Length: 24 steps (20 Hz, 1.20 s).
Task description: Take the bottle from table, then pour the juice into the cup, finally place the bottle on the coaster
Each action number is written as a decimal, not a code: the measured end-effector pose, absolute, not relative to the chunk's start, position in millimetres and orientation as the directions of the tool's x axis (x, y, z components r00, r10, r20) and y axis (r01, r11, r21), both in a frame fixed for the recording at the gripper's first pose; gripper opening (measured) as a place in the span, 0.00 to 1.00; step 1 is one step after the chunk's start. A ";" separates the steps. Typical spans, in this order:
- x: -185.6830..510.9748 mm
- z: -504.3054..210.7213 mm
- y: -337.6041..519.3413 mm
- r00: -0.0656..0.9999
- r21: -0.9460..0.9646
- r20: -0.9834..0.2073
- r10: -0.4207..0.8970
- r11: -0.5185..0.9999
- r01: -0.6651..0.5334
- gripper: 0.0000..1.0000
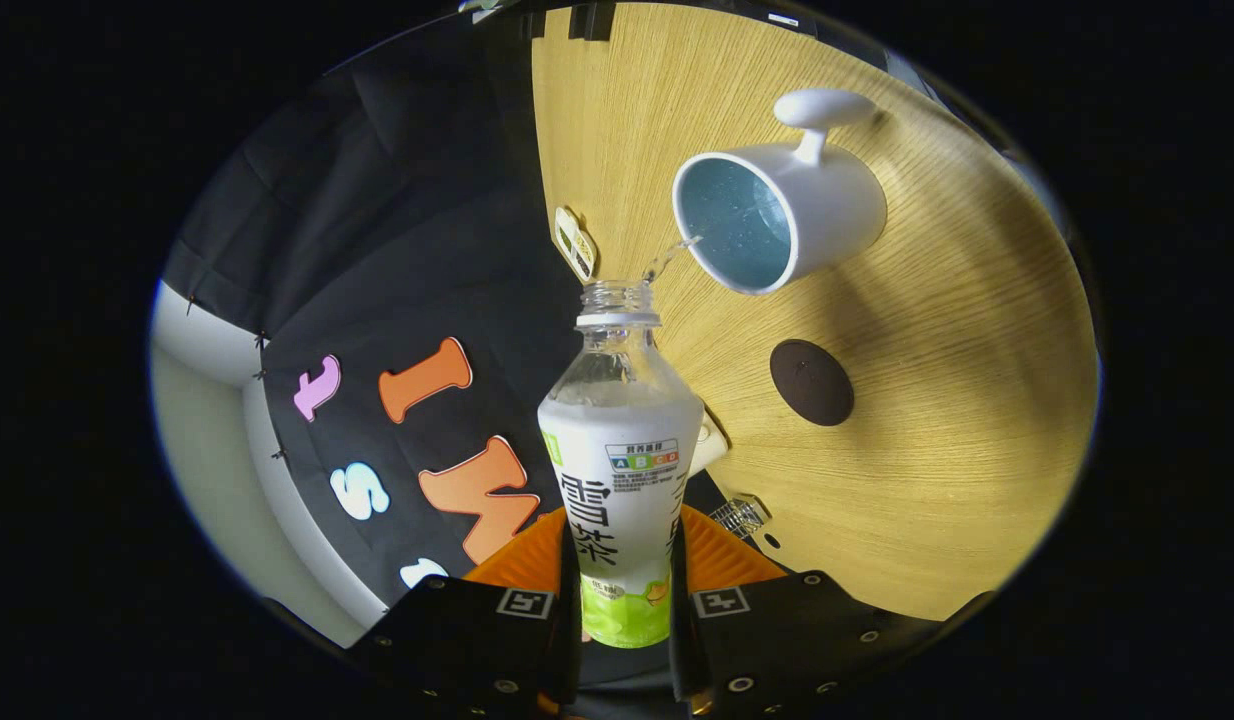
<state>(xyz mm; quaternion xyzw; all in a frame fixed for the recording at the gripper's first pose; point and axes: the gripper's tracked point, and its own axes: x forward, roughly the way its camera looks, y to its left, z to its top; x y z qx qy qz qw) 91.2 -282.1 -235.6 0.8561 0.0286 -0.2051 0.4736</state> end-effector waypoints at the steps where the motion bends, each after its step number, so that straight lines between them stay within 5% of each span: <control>1: 91.9 -235.7 -282.5 0.915 0.797 -0.377 -0.145 -0.553 0.242 0.36; 24: 92.9 -224.5 -288.2 0.919 0.729 -0.355 -0.172 -0.666 0.156 0.36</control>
